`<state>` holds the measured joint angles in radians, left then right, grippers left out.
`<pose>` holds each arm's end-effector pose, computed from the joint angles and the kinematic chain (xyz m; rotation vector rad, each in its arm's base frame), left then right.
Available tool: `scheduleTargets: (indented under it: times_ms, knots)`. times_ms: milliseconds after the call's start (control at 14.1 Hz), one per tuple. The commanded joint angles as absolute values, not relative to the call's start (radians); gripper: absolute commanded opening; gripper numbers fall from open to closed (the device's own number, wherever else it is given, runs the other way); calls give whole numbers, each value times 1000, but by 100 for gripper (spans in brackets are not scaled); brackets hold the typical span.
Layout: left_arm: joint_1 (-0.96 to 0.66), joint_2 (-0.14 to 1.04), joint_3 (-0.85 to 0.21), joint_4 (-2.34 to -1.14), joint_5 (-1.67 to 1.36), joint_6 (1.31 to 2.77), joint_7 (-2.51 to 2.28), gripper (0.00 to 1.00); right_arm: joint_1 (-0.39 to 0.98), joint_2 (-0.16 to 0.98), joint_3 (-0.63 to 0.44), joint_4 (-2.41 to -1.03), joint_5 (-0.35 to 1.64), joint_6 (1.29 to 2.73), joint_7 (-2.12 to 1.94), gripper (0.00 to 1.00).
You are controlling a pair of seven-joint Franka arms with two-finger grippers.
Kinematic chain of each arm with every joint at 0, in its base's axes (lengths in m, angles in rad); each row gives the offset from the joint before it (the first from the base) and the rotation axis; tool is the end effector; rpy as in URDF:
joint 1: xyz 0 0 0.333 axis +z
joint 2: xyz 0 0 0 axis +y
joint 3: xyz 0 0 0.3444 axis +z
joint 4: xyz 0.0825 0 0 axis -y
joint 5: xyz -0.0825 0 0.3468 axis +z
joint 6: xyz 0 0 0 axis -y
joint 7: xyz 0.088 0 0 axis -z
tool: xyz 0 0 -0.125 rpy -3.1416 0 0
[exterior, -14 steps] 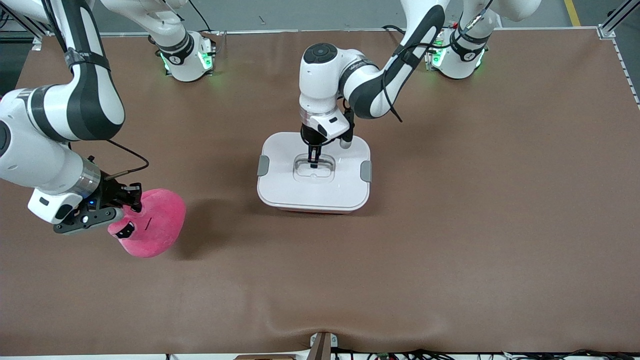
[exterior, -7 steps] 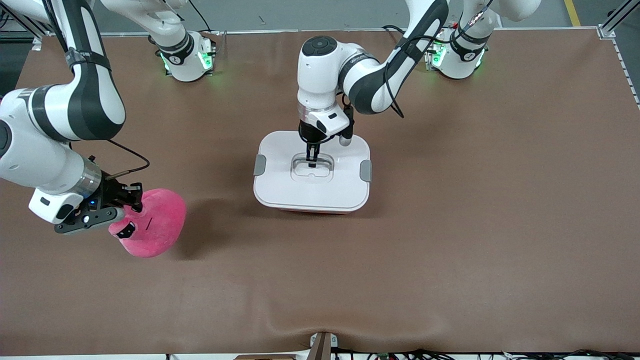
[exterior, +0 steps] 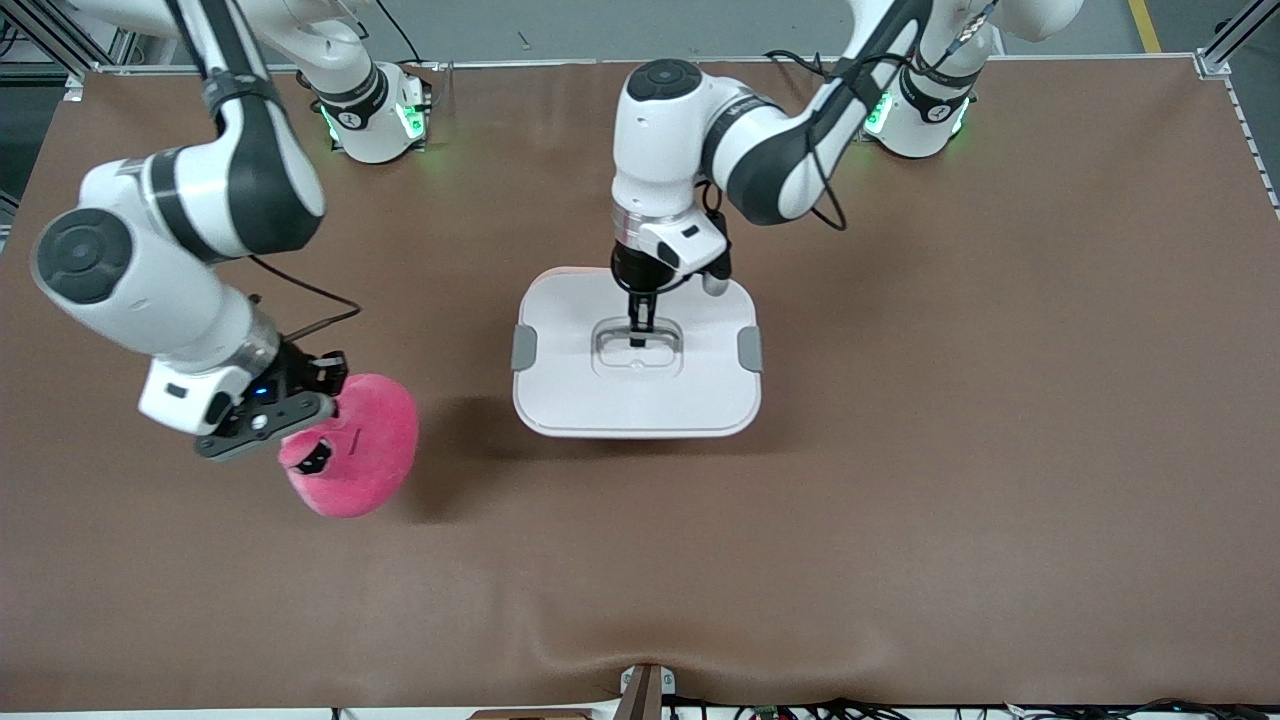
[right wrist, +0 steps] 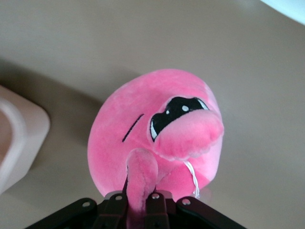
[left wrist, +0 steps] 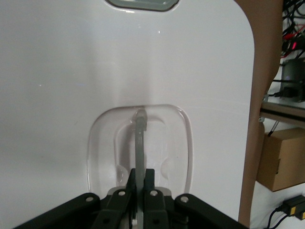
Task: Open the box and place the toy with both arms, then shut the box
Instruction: 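Lift the lid aside with the left gripper while the right gripper carries the plush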
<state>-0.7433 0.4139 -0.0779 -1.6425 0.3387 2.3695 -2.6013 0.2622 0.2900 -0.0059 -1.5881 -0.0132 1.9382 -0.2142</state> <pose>0.4761 -0.4884 0.4361 1.9546 1.9836 0.2765 0.6080 0.1586 0.4937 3.0394 0.7360 0.0945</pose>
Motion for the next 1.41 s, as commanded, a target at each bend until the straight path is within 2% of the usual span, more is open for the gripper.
scheduleTargets:
  times_ms: [0,495,707,919,1061,1344]
  knots:
    - [-691,396,-81,-1635,325,2321,-2597,0,320,268,-14,-1554,-40,1921,-261,0]
    - [-502,383,-84,-1658,333,2298,-2398,0,555,265,-18,-1540,-60,1921,-131,0]
    - [-430,373,-90,-1680,333,2299,-2320,0,694,270,-15,-1545,-249,1918,-56,0]
    - [-368,367,-97,-1686,321,2301,-2243,0,836,284,-17,-1545,-412,1856,188,0]
    - [-324,356,-109,-1697,272,2302,-2202,0,865,299,-17,-1545,-459,1853,232,0]
    - [-159,315,-214,-1750,180,2306,-2056,0,867,313,-15,-1548,-457,1827,232,0]
